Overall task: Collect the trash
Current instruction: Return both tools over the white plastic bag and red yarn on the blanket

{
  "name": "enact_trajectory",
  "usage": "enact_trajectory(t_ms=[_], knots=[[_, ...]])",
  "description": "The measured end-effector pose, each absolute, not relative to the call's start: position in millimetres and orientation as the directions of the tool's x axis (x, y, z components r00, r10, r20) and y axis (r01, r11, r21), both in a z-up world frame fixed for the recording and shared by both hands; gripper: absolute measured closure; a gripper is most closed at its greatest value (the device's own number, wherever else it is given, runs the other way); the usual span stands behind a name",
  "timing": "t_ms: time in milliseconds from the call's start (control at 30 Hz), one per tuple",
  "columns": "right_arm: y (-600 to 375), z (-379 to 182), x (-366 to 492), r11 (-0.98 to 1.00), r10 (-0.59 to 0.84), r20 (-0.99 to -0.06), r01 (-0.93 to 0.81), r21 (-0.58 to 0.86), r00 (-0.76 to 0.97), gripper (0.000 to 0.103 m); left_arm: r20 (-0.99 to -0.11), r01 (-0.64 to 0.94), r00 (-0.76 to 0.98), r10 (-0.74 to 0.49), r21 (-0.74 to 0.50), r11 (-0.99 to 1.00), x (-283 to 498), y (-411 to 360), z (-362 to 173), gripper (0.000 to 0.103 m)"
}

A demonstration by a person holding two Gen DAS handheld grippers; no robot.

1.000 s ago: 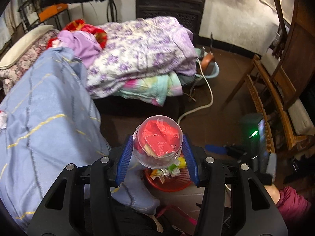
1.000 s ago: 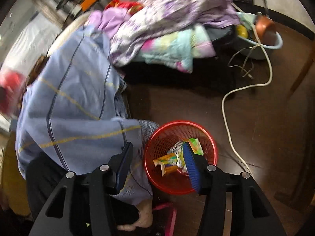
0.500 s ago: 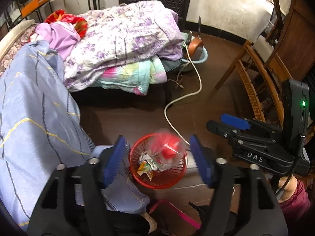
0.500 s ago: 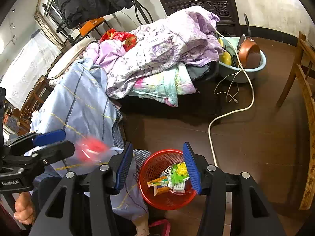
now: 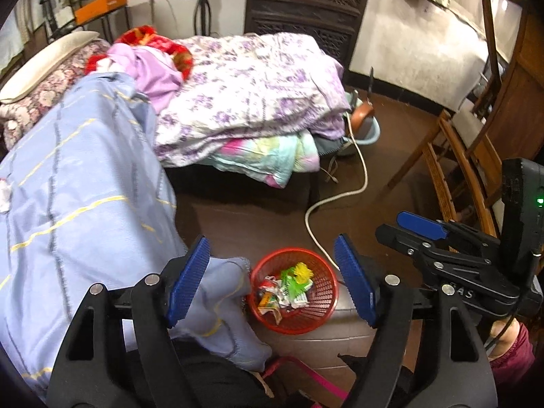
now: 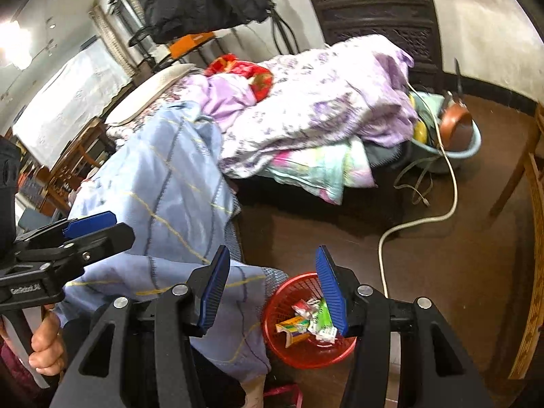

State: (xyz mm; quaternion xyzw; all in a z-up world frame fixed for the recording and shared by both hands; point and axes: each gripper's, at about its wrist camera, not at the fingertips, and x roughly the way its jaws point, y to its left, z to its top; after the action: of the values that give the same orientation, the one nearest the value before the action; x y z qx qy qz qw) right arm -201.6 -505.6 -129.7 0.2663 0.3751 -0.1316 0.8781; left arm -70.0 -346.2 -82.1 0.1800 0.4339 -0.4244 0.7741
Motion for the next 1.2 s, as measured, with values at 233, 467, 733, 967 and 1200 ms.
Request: enact_trajectory(t_ms=[233,467,733,967,1200], knots=[[-469.2,-96.1,-177.0,0.874,0.005,-0.703,0.338,0.348,0.711,0.051,-0.792,0.753,0.367,-0.488,-0.054,0.655,-53.2,-300.7,-62.7,0.029],[-423.1,-68.5,-145.9,0.912,0.059,-0.683,0.239,0.333,0.728,0.051,-0.773,0.655,0.467,-0.430,-0.025,0.756,-26.7,-245.1,-55.6,0.029],[-361.1,-46.4,-97.1,0.942,0.135,-0.675,0.117,0.314,0.726,0.050,-0.763,0.548,0.531,-0.368,-0.021,0.836,10.4,-183.1,-52.7,0.029],[-316.2,-37.1,-46.0,0.948,0.208,-0.670,0.021,0.316,0.712,0.049,-0.771,0.460,0.552,-0.317,-0.036,0.887,50.8,-130.5,-56.1,0.029],[-265.6,-38.4,35.6,0.944,0.282,-0.677,-0.072,0.321,0.679,0.046,-0.788,0.349,0.563,-0.248,-0.045,0.936,97.3,-71.7,-65.3,0.029]])
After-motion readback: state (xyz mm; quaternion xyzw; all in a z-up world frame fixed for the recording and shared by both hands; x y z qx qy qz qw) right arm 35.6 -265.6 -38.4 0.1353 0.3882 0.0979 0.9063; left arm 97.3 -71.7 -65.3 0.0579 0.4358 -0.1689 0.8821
